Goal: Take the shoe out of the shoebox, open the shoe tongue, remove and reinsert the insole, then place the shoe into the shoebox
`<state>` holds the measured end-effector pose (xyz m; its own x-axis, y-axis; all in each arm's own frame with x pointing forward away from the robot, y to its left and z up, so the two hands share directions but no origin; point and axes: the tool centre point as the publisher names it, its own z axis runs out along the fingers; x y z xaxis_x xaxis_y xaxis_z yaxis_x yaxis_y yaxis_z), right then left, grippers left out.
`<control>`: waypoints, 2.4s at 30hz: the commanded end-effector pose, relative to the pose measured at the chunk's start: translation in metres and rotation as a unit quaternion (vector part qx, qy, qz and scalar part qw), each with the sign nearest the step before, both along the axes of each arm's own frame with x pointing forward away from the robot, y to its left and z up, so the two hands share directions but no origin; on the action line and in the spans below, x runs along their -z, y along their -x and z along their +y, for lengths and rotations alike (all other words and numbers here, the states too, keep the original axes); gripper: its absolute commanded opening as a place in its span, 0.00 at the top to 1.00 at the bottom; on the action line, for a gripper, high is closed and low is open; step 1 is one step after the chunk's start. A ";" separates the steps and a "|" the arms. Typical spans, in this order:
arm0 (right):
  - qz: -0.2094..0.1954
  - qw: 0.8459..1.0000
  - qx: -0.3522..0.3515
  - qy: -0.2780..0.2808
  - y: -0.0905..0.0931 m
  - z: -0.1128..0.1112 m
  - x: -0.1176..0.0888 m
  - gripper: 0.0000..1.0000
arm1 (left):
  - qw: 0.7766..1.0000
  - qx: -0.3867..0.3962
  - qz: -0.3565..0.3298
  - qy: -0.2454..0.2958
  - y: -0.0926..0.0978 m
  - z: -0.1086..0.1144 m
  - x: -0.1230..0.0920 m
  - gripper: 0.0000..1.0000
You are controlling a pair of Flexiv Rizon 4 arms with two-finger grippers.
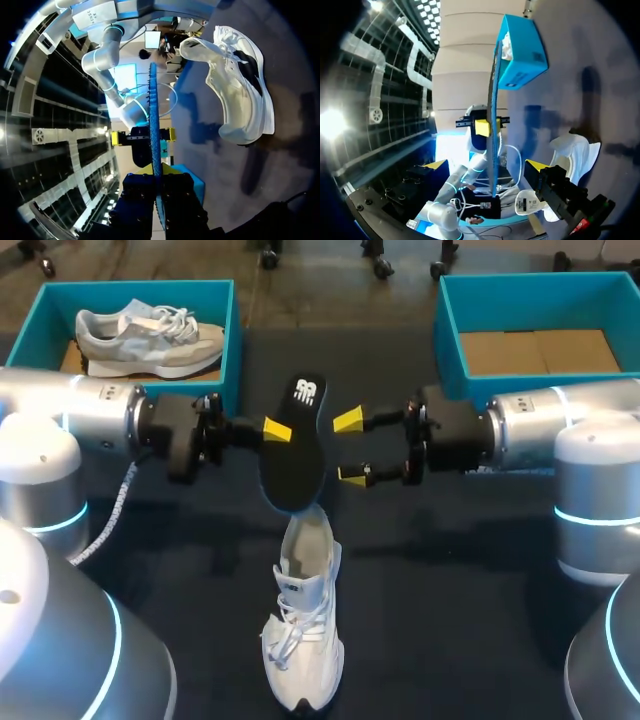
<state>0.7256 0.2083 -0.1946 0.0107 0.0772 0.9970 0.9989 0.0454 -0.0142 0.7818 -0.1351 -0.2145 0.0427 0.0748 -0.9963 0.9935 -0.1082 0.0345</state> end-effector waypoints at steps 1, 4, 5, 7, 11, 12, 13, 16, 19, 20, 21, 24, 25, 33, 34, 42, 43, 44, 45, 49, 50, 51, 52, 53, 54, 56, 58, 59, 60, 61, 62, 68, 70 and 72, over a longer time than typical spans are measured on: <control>0.002 1.000 -0.022 0.004 -0.006 0.014 0.004 0.00 | 1.000 0.006 -0.006 0.013 -0.006 -0.008 0.006 1.00; 0.000 1.000 -0.025 0.004 0.001 0.016 0.004 0.00 | 1.000 0.007 -0.012 0.016 -0.004 -0.012 0.003 1.00; -0.004 1.000 -0.028 0.000 0.004 0.017 0.004 0.00 | 1.000 0.008 -0.014 0.017 -0.003 -0.012 0.003 1.00; -0.007 1.000 -0.030 -0.002 0.009 0.018 0.004 0.04 | 1.000 0.007 -0.018 0.020 -0.002 -0.014 0.002 1.00; -0.008 0.999 -0.033 0.000 0.016 0.021 0.006 0.27 | 0.999 0.008 -0.017 0.026 0.000 -0.016 0.002 1.00; -0.008 0.999 -0.036 0.000 0.018 0.022 0.007 0.27 | 0.999 0.009 -0.017 0.026 0.000 -0.016 0.002 1.00; -0.009 0.999 -0.038 -0.001 0.019 0.023 0.008 0.26 | 1.000 0.008 -0.016 0.026 0.001 -0.017 0.002 1.00; -0.011 0.999 -0.045 -0.007 0.021 0.026 0.011 0.29 | 1.000 0.007 -0.004 0.026 0.002 -0.018 0.004 1.00; -0.012 0.999 -0.047 -0.008 0.021 0.027 0.012 0.29 | 1.000 0.004 0.001 0.025 0.001 -0.019 0.006 1.00; -0.014 0.999 -0.047 -0.009 0.020 0.028 0.012 0.29 | 1.000 0.004 0.002 0.026 0.001 -0.019 0.007 1.00; -0.014 0.999 -0.047 -0.007 0.019 0.028 0.012 0.27 | 1.000 0.003 0.003 0.026 0.001 -0.019 0.007 1.00; -0.011 0.999 -0.044 -0.001 0.018 0.029 0.012 0.29 | 1.000 0.001 0.004 0.027 0.001 -0.019 0.006 1.00; -0.012 0.999 -0.040 0.000 0.017 0.029 0.012 0.28 | 1.000 0.001 0.005 0.028 0.001 -0.019 0.006 1.00; -0.011 1.000 -0.024 0.002 0.009 0.032 0.015 0.33 | 1.000 -0.001 0.003 0.029 0.004 -0.019 0.001 1.00; -0.010 1.000 -0.021 0.002 0.009 0.032 0.016 0.35 | 1.000 -0.001 0.002 0.029 0.004 -0.019 0.001 1.00; -0.013 1.000 0.002 0.005 0.007 0.034 0.016 0.51 | 1.000 -0.003 -0.001 0.029 0.005 -0.018 -0.002 1.00; -0.013 1.000 0.002 0.005 0.007 0.034 0.016 0.51 | 1.000 -0.003 -0.001 0.029 0.005 -0.018 -0.002 1.00; -0.015 1.000 0.003 0.003 0.007 0.035 0.016 0.52 | 1.000 -0.003 -0.002 0.028 0.005 -0.018 -0.002 1.00; -0.014 1.000 0.004 0.003 0.007 0.035 0.015 0.53 | 1.000 -0.004 -0.002 0.028 0.006 -0.018 -0.002 1.00; -0.017 1.000 0.012 0.004 0.008 0.036 0.014 0.54 | 1.000 -0.004 -0.002 0.026 0.006 -0.017 -0.002 1.00; -0.018 1.000 0.013 0.004 0.008 0.036 0.014 0.54 | 1.000 -0.004 -0.002 0.026 0.006 -0.016 -0.002 1.00; -0.019 1.000 0.015 0.003 0.008 0.036 0.014 0.53 | 1.000 -0.004 -0.002 0.026 0.006 -0.016 -0.003 1.00; -0.018 1.000 0.019 0.001 0.008 0.036 0.013 0.51 | 1.000 -0.004 -0.003 0.027 0.007 -0.015 -0.003 1.00; -0.017 1.000 0.021 -0.001 0.008 0.036 0.014 0.49 | 1.000 -0.004 -0.003 0.027 0.007 -0.014 -0.003 1.00; -0.017 1.000 0.021 -0.002 0.008 0.037 0.014 0.48 | 1.000 -0.004 -0.002 0.026 0.006 -0.014 -0.003 1.00; -0.015 1.000 0.023 -0.003 0.008 0.038 0.015 0.50 | 1.000 -0.004 -0.002 0.026 0.006 -0.013 -0.002 1.00; -0.014 1.000 0.026 -0.006 0.008 0.039 0.016 0.55 | 1.000 -0.005 -0.003 0.026 0.006 -0.011 -0.003 1.00; -0.014 1.000 0.027 -0.006 0.008 0.039 0.016 0.57 | 1.000 -0.005 -0.003 0.027 0.006 -0.011 -0.003 1.00; -0.013 0.999 0.028 -0.007 0.008 0.039 0.016 0.59 | 1.000 -0.005 -0.003 0.027 0.006 -0.011 -0.003 1.00; -0.013 0.999 0.029 -0.008 0.008 0.040 0.017 0.60 | 1.000 -0.005 -0.003 0.028 0.006 -0.010 -0.003 1.00; -0.012 0.999 0.030 -0.008 0.008 0.040 0.017 0.60 | 1.000 -0.004 -0.003 0.028 0.006 -0.010 -0.004 1.00; -0.010 0.999 0.034 -0.007 0.008 0.042 0.017 0.61 | 1.000 0.000 -0.005 0.029 0.008 -0.009 -0.004 1.00; -0.010 0.999 0.034 -0.007 0.008 0.043 0.017 0.62 | 1.000 0.000 -0.005 0.027 0.008 -0.009 -0.003 1.00; -0.009 0.999 0.036 -0.007 0.008 0.043 0.017 0.63 | 1.000 0.001 -0.006 0.027 0.008 -0.009 -0.003 1.00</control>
<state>0.7183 0.2484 -0.2118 -0.0039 0.0599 0.9982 0.9998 -0.0205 0.0052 0.7743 -0.1438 -0.2111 0.0522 0.0220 -0.9984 0.9928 -0.1088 0.0495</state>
